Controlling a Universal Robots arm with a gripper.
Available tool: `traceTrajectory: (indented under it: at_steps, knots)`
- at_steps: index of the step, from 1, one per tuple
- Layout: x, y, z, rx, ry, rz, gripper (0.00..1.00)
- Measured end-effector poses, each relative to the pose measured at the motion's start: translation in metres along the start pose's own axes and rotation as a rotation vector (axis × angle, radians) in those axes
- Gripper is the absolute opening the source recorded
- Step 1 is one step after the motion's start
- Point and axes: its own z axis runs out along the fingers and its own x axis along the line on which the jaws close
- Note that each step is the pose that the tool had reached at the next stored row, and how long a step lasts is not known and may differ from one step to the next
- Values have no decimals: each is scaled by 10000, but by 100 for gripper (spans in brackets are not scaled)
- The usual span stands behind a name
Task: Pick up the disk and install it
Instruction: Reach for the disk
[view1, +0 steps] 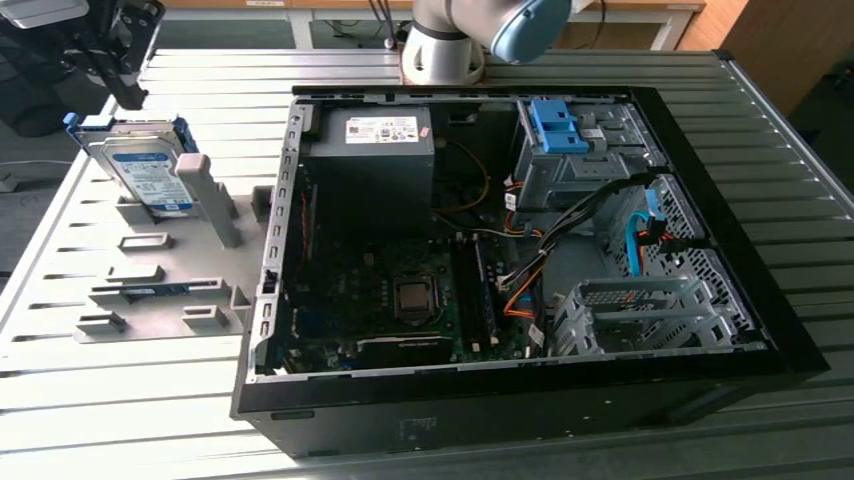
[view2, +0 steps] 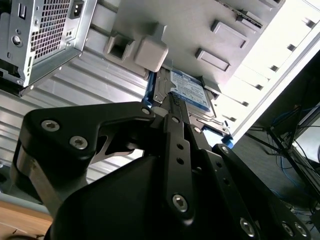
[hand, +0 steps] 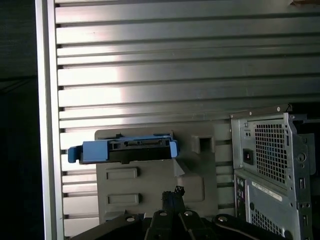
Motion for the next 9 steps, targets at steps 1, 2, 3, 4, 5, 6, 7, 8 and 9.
traceTrajectory:
  at_steps: [1, 2, 3, 4, 5, 6, 7, 8, 9]
  knots:
    - [12, 3, 0, 0, -1, 0, 11]
    - [23, 6, 1, 0, 0, 0, 11]
    - [37, 9, 1, -1, -1, 1, 11]
    - [50, 13, 1, 0, -1, 1, 11]
    - [62, 18, 2, 0, 0, 1, 11]
    - [74, 22, 2, -1, -1, 1, 11]
    - [86, 26, 2, 0, 0, 1, 11]
    - [98, 31, 3, 0, -1, 1, 11]
    - [112, 36, 3, 0, 0, 1, 11]
